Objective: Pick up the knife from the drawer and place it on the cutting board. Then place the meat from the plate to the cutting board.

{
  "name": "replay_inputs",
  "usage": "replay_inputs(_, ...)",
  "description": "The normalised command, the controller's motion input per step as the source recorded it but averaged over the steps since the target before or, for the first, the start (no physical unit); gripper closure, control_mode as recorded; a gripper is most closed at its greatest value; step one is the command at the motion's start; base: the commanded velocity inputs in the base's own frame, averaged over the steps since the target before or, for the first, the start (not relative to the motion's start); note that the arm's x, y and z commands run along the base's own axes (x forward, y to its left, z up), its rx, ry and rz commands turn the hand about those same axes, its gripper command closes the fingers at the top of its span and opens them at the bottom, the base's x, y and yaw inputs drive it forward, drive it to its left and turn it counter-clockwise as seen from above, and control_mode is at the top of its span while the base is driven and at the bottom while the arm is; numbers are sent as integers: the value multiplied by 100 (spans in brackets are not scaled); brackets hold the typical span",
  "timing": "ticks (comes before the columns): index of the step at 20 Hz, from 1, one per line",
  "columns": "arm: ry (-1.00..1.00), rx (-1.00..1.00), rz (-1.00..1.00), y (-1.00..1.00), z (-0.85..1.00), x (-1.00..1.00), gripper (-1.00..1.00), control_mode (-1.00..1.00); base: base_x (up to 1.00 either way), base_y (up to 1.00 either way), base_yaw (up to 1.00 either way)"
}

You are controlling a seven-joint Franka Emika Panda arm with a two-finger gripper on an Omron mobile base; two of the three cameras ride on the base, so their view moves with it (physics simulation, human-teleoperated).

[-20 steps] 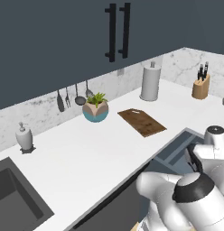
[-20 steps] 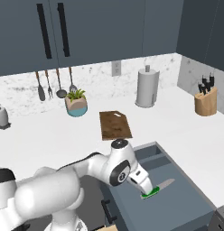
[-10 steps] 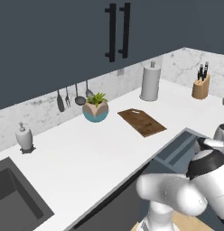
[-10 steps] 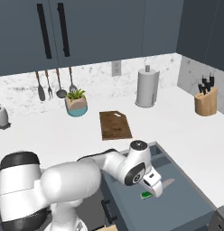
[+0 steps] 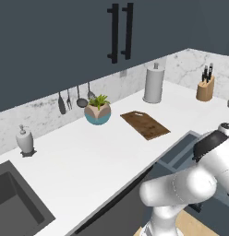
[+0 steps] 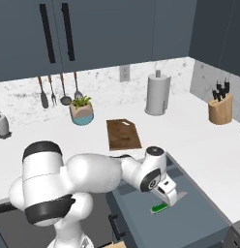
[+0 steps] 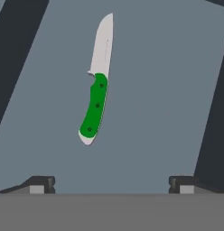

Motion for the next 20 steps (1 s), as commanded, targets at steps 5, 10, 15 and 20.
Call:
replay_inputs(5,8,2,0,-3,-52,19,-100,-100,0,0,0)
replay_inputs(10,4,1,0,-4,-39,6,-100,-100,0,0,0)
replay_inputs(15,0,8,0,-5,-11,15,-100,-100,0,0,0)
replay_inputs(20,3,14,0,-14,-6,22,-100,-100,0,0,0)
